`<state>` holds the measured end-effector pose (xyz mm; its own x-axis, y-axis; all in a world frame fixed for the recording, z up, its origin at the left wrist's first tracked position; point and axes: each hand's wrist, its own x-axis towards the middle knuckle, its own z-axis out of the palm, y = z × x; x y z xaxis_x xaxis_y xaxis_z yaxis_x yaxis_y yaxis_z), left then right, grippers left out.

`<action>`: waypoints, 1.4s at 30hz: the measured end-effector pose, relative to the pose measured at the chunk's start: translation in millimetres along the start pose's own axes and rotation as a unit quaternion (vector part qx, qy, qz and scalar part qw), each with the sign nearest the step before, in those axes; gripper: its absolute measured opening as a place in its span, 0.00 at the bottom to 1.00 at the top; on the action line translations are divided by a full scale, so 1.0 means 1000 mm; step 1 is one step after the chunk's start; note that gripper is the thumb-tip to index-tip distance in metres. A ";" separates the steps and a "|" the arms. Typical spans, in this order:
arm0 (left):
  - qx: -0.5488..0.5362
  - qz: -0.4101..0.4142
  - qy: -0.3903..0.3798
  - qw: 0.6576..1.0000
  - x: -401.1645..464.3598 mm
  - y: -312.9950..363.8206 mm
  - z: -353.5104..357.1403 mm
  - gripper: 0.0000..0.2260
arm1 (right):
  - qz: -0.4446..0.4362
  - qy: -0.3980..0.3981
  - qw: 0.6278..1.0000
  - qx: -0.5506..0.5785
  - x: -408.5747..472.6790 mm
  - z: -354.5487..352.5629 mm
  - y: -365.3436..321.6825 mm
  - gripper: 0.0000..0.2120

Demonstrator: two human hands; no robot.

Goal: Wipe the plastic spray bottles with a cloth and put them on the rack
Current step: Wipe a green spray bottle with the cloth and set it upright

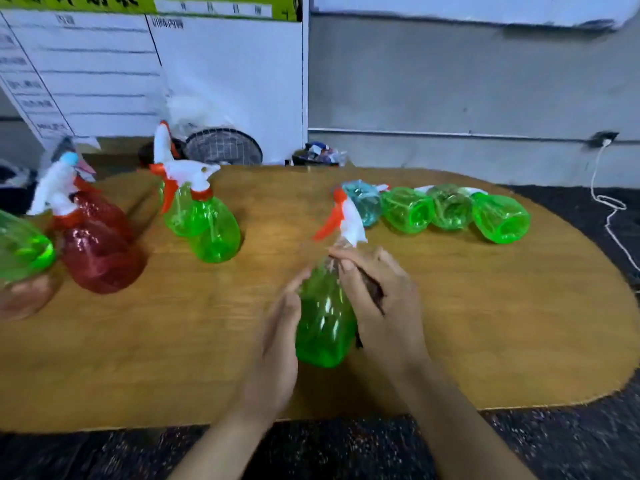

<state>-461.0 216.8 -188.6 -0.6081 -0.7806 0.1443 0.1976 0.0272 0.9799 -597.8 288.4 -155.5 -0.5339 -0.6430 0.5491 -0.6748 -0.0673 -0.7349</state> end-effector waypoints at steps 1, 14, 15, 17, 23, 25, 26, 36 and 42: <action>0.015 0.009 -0.006 1.000 -0.009 0.006 0.002 0.20 | 0.013 0.007 1.000 0.011 0.000 0.000 -0.003 0.12; -0.021 -0.012 0.038 0.999 0.020 0.000 -0.034 0.17 | -0.251 -0.055 0.964 -0.069 -0.022 0.040 0.004 0.10; -0.005 -0.004 0.034 0.999 0.024 -0.001 -0.034 0.18 | -0.231 -0.050 0.970 -0.056 -0.017 0.040 0.008 0.11; 0.020 0.001 0.031 0.999 0.033 -0.007 -0.033 0.16 | -0.165 -0.034 0.985 -0.031 -0.005 0.039 0.018 0.12; 0.049 0.013 -0.009 0.999 0.043 -0.014 -0.017 0.14 | 0.002 0.037 0.999 0.011 0.021 0.033 0.035 0.13; 0.013 0.005 -0.001 1.000 0.047 -0.017 -0.018 0.17 | -0.033 0.024 0.999 -0.017 0.015 0.033 0.029 0.14; -0.011 -0.001 0.018 1.000 0.049 -0.019 -0.020 0.18 | -0.068 0.001 0.997 -0.027 0.009 0.034 0.025 0.14; -0.044 -0.012 0.001 0.999 0.038 -0.005 -0.035 0.20 | -0.170 -0.021 0.985 -0.027 -0.002 0.043 0.014 0.12; -0.024 -0.033 -0.029 0.999 0.022 -0.002 -0.033 0.27 | 0.029 0.017 0.994 0.104 0.016 0.041 0.017 0.11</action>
<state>-449.9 178.9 -191.8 -0.6646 -0.7420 0.0879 0.1915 -0.0554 0.9799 -596.7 245.9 -175.6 -0.5886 -0.6237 0.5143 -0.5245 -0.1894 -0.8301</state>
